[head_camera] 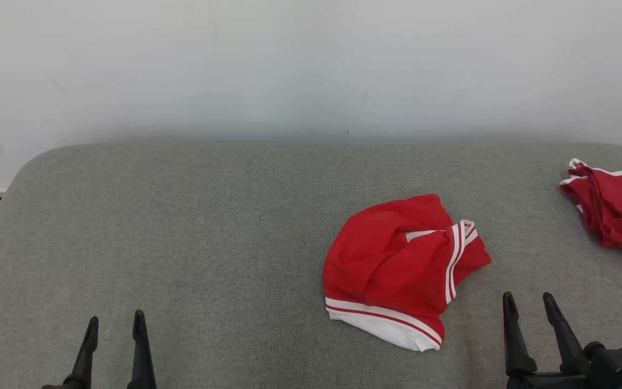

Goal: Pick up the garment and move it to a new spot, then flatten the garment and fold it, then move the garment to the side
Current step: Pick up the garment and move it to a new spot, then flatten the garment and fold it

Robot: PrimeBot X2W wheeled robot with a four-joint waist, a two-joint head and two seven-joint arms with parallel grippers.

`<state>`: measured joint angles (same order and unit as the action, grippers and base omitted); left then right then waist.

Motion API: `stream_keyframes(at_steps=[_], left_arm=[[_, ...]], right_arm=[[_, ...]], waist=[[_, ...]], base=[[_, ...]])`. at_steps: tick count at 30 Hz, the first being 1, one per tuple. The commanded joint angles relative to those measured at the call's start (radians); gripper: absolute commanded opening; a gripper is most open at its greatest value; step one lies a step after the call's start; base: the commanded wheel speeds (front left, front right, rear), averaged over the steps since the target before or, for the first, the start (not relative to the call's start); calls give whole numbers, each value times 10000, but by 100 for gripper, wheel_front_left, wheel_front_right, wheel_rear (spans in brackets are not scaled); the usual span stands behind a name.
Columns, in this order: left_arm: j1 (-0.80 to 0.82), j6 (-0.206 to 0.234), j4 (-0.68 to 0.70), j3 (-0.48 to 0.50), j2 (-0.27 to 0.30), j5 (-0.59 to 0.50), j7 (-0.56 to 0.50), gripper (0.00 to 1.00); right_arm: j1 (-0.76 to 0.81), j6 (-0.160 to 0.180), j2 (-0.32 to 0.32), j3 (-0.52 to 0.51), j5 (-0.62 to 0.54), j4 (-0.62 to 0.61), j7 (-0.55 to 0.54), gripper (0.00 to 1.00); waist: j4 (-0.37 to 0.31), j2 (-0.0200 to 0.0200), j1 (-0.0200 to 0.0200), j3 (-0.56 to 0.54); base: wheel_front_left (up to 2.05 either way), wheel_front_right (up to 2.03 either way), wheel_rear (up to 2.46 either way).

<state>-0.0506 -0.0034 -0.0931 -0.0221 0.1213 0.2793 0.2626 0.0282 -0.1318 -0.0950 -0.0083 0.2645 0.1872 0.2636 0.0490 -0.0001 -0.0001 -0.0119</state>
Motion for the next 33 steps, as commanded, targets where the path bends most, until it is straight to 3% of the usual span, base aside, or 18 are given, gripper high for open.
stream_keyframes(at_steps=[1, 16, 24, 33], left_arm=[[-134, -66, -52, 69, -67, -134, 31, 100], [196, -536, -231, 379, -400, -621, 31, 100], [678, -672, -293, 68, -568, -855, 31, 100], [1024, -747, -355, -222, -675, -842, 31, 100]], right_arm=[[110, 24, 7, 30, 109, 52, 13, 100], [-446, 24, -225, 435, 157, 498, 0, 100], [-1576, 24, -508, 681, 178, 1808, -312, 100], [-2526, 24, -625, 920, 543, 4360, -275, 100]], waist=[[-6, 1, 1, -3], [187, 1, 1, 362], [753, 1, 1, 868], [1442, 1, 1, 1189]], base=[[0, 0, 0], [0, 0, 0], [0, 0, 0], [0, 0, 0]])
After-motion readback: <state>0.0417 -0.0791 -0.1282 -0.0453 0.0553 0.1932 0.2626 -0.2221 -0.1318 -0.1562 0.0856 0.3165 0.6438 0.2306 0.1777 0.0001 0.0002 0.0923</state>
